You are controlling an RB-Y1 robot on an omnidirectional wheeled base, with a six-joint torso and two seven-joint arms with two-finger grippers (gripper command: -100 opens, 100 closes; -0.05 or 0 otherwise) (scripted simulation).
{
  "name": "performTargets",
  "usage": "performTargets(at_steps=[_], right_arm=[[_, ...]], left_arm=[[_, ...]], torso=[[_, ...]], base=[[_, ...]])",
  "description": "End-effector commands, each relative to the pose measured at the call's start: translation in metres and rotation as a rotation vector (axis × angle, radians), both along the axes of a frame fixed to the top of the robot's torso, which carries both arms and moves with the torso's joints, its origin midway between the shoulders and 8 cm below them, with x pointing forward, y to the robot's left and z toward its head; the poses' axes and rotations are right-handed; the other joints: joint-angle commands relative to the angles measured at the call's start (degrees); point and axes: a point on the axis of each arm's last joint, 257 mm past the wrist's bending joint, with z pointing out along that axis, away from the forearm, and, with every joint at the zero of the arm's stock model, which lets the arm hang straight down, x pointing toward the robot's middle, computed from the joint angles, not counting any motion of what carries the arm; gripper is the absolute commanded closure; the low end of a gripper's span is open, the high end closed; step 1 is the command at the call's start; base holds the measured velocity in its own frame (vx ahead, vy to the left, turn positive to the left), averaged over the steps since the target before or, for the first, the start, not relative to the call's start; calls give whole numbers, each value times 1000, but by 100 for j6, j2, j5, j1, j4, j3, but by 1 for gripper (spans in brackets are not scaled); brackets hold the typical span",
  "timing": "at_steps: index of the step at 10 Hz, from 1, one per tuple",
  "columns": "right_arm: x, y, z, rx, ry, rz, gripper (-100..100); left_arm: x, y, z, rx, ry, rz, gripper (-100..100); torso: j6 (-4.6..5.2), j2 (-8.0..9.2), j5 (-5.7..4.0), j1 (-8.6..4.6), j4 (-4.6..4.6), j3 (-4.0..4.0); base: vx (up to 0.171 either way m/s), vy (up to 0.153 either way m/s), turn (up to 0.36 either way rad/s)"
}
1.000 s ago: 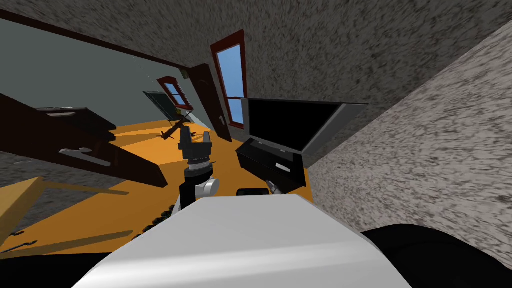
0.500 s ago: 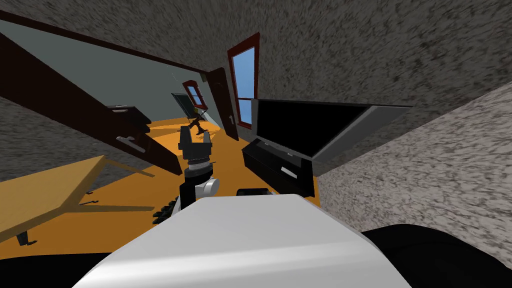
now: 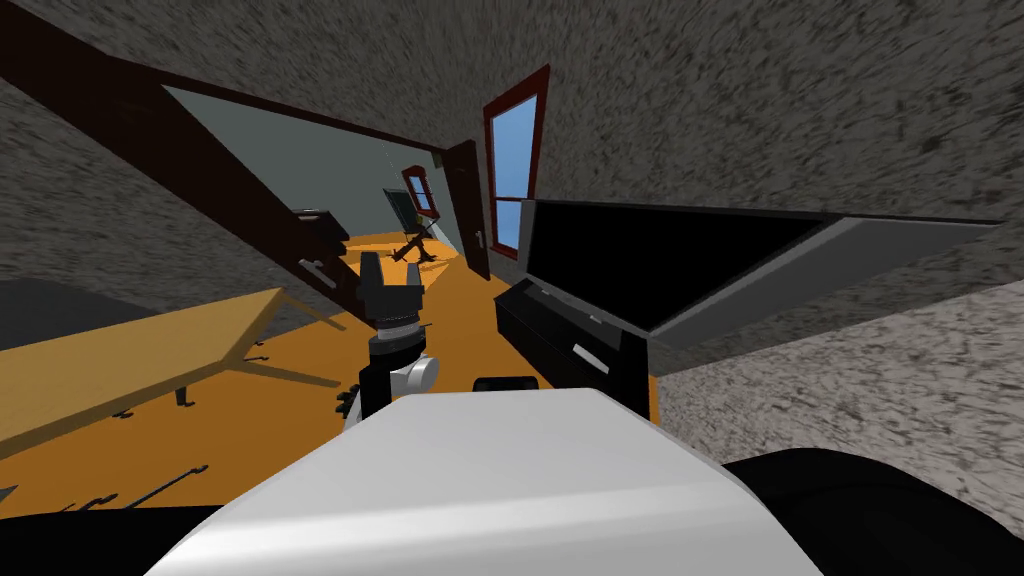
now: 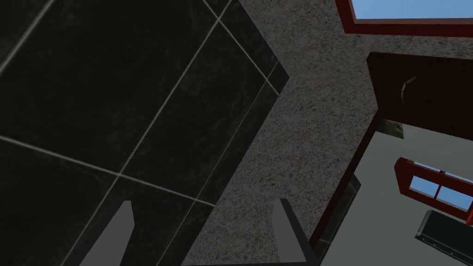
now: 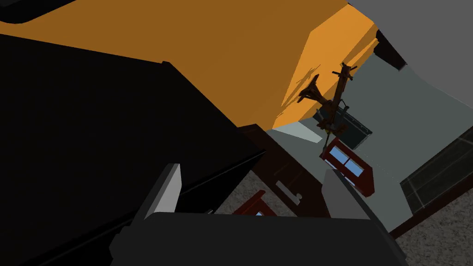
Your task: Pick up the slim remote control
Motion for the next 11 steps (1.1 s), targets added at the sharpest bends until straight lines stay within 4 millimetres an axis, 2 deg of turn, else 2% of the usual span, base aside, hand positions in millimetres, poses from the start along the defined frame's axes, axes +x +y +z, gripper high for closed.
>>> performTargets(at_steps=[1, 3, 5, 6, 7, 9, 10, 11], right_arm=[[-7, -7, -9, -21, 18, 3, -100], [-53, -42, -40, -152, 102, 77, -100], [-61, -52, -47, -171, 124, 73, -100], [-83, -72, -59, -235, 163, 109, -100], [-87, -77, -62, -245, 175, 107, -100], [-133, -126, -81, -380, 259, 174, -100], [-138, -131, -82, -390, 270, 172, -100], [-154, -150, -86, -444, 297, 206, -100]], left_arm=[[0, 0, 0, 0, 0, 0, 0], [0, 0, 0, 0, 0, 0, 0], [0, 0, 0, 0, 0, 0, 0], [0, 0, 0, 0, 0, 0, 0], [0, 0, 0, 0, 0, 0, 0], [0, 0, 0, 0, 0, 0, 0], [0, 0, 0, 0, 0, 0, 0], [0, 0, 0, 0, 0, 0, 0]], torso=[[0, 0, 0, 0, 0, 0], [-6, 1, 1, 4, 1, 1], [-3, -9, -2, -4, -1, -5], [2, -1, 0, 1, 0, -1], [-6, -1, 1, 3, 1, 0], [-3, -4, 0, -1, 0, -2], [-6, -17, -1, -10, -2, -9], [1, -16, -2, -8, -3, -9]], base=[[17, -11, -35], [41, -12, 373], [40, -23, 143], [26, -5, 319], [28, -14, 207], [62, -32, 344], [64, -46, 189], [49, -30, 325]])
